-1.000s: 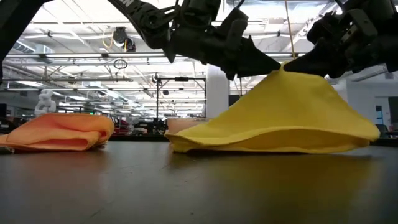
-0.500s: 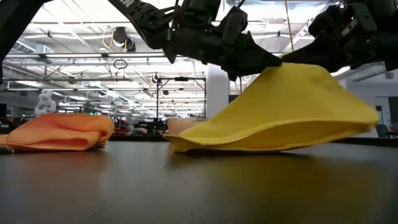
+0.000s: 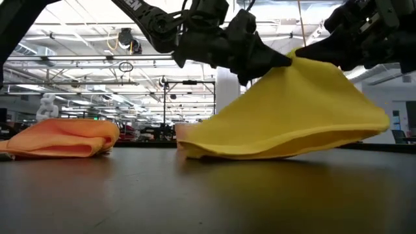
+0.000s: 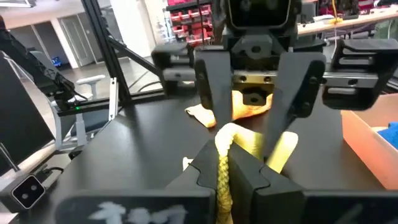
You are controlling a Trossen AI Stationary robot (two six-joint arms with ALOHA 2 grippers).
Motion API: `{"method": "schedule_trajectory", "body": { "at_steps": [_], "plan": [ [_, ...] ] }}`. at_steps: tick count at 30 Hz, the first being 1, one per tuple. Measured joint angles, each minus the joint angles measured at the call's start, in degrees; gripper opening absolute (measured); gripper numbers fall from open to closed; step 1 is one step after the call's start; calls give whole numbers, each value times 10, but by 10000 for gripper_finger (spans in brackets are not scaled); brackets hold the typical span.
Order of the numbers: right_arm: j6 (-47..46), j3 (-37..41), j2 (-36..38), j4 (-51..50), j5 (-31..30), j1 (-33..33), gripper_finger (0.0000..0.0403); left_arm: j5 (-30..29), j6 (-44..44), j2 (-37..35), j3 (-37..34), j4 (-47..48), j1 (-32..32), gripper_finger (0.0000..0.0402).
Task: Fold microfiber towels
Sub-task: Fold the yellow microfiber towel
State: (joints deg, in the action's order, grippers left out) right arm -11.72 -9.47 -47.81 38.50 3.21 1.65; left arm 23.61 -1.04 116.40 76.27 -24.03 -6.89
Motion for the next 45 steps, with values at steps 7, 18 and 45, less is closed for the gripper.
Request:
{"method": "schedule_trajectory", "body": {
  "at_steps": [7,18,45],
  "plan": [
    [16,0,0,10,1,0,6,100,18,-1,21,14,-4,113],
    [26,0,0,30,1,0,6,102,32,-1,61,86,-5,113],
    [18,-2,0,51,1,0,24,87,-30,-3,78,124,-4,6]
  ]
}}
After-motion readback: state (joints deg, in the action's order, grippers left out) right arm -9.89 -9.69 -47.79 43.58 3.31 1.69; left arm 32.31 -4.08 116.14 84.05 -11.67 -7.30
